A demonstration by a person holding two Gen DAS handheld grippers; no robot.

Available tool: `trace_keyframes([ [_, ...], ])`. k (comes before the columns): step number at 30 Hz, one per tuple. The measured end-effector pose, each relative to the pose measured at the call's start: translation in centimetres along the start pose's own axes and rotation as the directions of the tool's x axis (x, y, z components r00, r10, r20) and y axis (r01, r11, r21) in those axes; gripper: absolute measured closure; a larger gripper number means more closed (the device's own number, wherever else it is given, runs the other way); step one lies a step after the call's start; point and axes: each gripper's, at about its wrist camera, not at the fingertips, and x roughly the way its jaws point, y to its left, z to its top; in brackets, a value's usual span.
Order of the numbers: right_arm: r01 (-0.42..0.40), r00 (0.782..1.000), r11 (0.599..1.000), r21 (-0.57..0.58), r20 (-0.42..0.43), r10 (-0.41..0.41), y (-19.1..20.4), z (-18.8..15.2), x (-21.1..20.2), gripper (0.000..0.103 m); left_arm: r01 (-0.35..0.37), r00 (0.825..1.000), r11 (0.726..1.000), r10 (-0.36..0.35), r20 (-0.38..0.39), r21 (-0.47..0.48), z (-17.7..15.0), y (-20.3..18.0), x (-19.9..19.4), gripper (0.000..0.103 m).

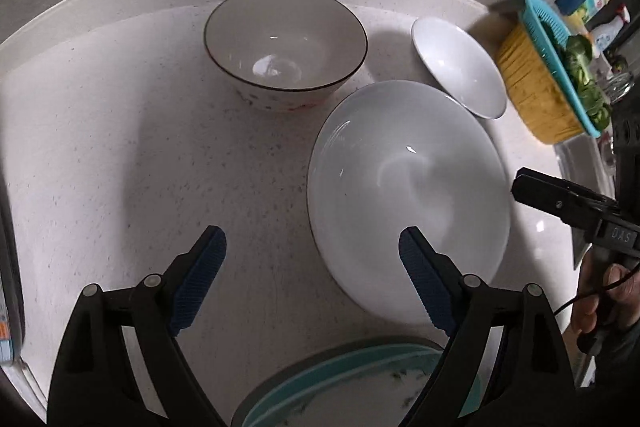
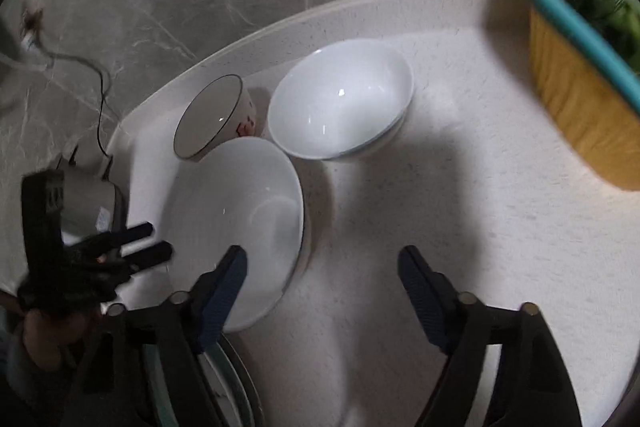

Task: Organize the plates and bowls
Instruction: 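Move both tools to the large white bowl and close on its rim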

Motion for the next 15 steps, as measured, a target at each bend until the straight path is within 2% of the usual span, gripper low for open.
trace_keyframes([
  [2,-0.005,1.0,1.0,0.008,-0.019,0.006,0.0,0.2,1.0,0.027,0.011,1.0,1.0,-0.01,-0.011,0.015,0.4,-0.1,0.6,0.017],
  [5,-0.007,0.999,1.0,0.027,-0.036,0.008,0.1,0.2,2.3,0.03,0.026,0.999,0.999,-0.025,-0.029,0.03,1.4,0.0,1.6,0.026],
  [7,-0.006,0.999,0.999,0.045,-0.035,0.008,0.4,0.2,2.8,0.03,0.051,0.998,0.998,-0.05,-0.037,0.042,2.0,0.1,2.2,0.028],
  [8,0.001,0.999,0.999,0.051,-0.035,0.001,0.5,0.4,3.0,0.031,0.068,0.997,0.996,-0.066,-0.043,0.056,2.4,0.0,2.6,0.04],
  [9,0.013,0.999,0.998,0.061,-0.036,-0.011,0.7,0.4,3.3,0.033,0.077,0.996,0.995,-0.074,-0.047,0.068,2.8,0.0,3.0,0.061],
  [11,0.022,0.999,0.998,0.058,-0.048,-0.019,1.0,0.6,3.8,0.048,0.081,0.995,0.994,-0.076,-0.065,0.079,3.4,0.1,3.8,0.079],
  [12,0.037,0.997,0.998,0.054,-0.069,-0.033,1.3,0.5,4.4,0.053,0.086,0.994,0.993,-0.08,-0.077,0.082,3.5,0.2,4.5,0.079],
  [14,0.051,0.995,0.996,0.068,-0.095,-0.045,1.4,0.3,5.2,0.079,0.108,0.99,0.99,-0.099,-0.104,0.091,3.7,0.1,5.6,0.086],
  [15,0.054,0.994,0.996,0.075,-0.1,-0.046,1.5,0.2,5.4,0.082,0.122,0.987,0.988,-0.11,-0.116,0.097,3.7,0.0,6.0,0.087],
])
